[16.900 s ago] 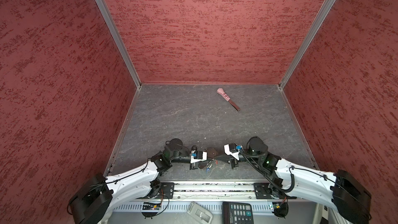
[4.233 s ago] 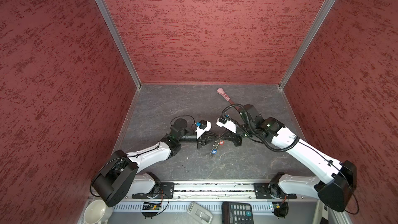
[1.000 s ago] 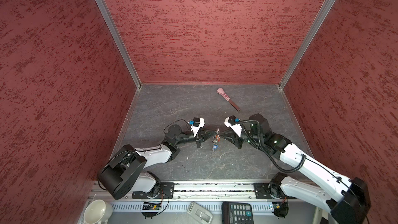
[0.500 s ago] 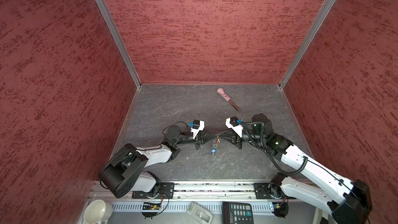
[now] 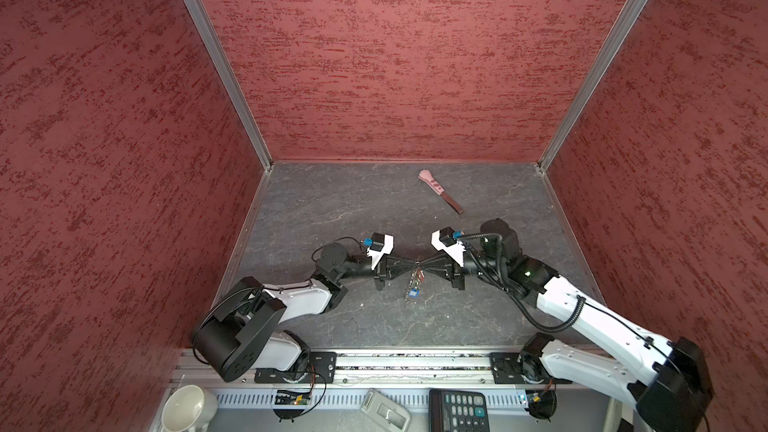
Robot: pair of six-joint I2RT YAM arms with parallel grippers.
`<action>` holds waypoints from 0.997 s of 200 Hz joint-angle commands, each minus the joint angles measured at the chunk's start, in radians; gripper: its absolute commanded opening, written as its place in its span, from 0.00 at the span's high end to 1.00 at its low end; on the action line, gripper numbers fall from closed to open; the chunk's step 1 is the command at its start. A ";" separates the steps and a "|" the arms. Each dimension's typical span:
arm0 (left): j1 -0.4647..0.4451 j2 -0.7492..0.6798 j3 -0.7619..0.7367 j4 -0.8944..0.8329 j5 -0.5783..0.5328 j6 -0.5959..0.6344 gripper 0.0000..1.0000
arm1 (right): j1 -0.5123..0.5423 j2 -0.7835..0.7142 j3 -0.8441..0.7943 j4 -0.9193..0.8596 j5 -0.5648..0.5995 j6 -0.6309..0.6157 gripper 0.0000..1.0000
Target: Put the keys on the keyring
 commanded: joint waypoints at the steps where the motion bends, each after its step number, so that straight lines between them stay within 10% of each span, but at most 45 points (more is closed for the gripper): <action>1: 0.000 0.012 0.004 0.047 0.011 -0.010 1.00 | 0.004 0.010 0.001 0.025 -0.049 -0.011 0.94; 37: 0.000 0.004 0.008 -0.013 0.005 0.021 1.00 | 0.004 0.031 0.056 -0.074 -0.011 -0.040 1.00; 86: 0.007 -0.165 0.068 -0.539 -0.118 0.334 0.77 | 0.004 0.143 0.284 -0.491 0.126 -0.191 1.00; 199: 0.013 -0.146 0.086 -0.484 -0.057 0.237 0.72 | 0.070 0.291 0.559 -0.788 0.215 -0.339 1.00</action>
